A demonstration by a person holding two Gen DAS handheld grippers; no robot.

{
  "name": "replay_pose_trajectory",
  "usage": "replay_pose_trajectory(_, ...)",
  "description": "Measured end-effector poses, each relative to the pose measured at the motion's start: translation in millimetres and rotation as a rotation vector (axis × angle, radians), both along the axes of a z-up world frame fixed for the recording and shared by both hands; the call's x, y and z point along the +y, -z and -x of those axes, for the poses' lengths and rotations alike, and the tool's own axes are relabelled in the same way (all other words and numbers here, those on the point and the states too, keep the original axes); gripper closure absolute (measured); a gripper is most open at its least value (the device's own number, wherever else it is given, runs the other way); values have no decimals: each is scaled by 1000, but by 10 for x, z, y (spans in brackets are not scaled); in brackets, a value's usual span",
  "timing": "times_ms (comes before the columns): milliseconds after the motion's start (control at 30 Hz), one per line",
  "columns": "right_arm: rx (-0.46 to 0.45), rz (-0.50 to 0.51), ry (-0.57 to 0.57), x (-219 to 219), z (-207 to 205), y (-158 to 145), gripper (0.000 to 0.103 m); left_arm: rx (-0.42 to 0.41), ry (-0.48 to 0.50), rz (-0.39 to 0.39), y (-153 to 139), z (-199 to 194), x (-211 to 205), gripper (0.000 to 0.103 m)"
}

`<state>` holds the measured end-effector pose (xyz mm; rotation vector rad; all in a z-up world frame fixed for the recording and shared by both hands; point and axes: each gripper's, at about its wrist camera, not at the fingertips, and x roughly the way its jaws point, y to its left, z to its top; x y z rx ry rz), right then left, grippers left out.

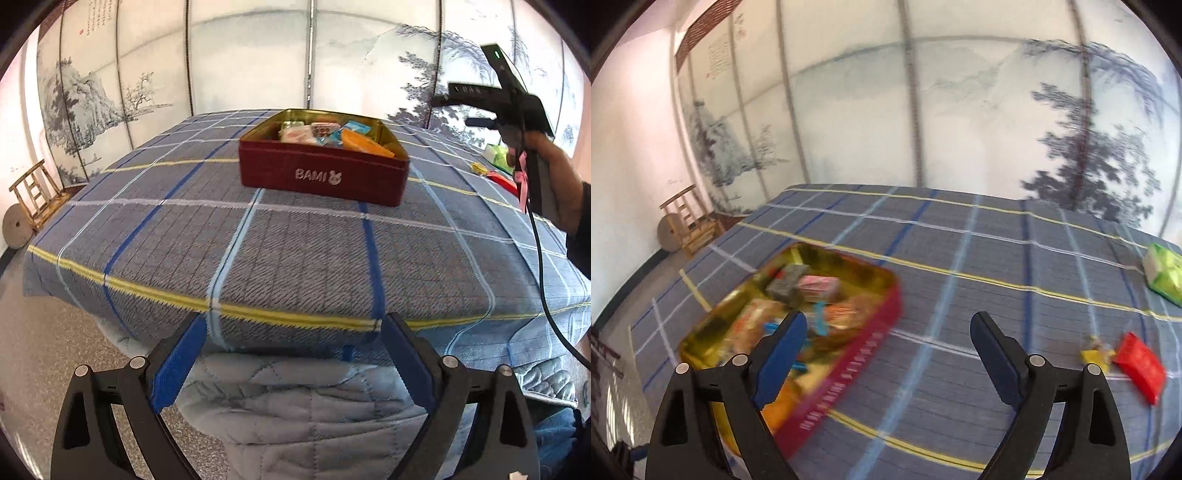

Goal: Organize snacks
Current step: 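Grasp the yellow wrapped cake with the left gripper, then carry the yellow cake into the tin and open the left gripper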

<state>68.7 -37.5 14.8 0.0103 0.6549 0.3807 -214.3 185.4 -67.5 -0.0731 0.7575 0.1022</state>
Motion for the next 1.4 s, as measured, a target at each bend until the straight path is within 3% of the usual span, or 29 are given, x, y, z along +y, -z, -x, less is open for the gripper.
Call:
replay_pose_trajectory(133, 75, -30, 317, -1353, -162, 317, 12, -40, 107, -12, -218, -298, -317, 9)
replay_pose_trajectory(267, 122, -135, 545, -2466, -93, 530, 12, -59, 243, 7, -462, -820, -781, 9)
replay_pose_trajectory(400, 136, -200, 623, -2996, -13, 622, 12, -80, 343, -30, -649, -1412, -1388, 9)
replay_pose_trajectory(500, 160, -316, 622, -3255, 25, 710, 12, -63, 439, -4, -725, -1894, -1875, 9)
replay_pose_trajectory(567, 161, -373, 616, -3323, 26, 741, 11, -62, 474, -22, -718, -2204, -2182, 9)
replay_pose_trajectory(767, 152, -422, 583, -3499, 73, 818, 8, -20, 557, -78, -475, -3126, -2887, 17)
replay_pose_trajectory(967, 142, -437, 577, -3553, 114, 842, 8, 101, 536, -88, -135, -3685, -3053, 46)
replay_pose_trajectory(1000, 138, -439, 574, -3555, 122, 839, 8, 114, 541, -78, -92, -3733, -3048, 56)
replay_pose_trajectory(1133, 130, -441, 566, -3559, 150, 837, 7, 119, 568, -57, -60, -3780, -3078, 67)
replay_pose_trajectory(1400, 135, -439, 556, -3545, 124, 826, 7, 100, 551, -84, -184, -3623, -3055, 69)
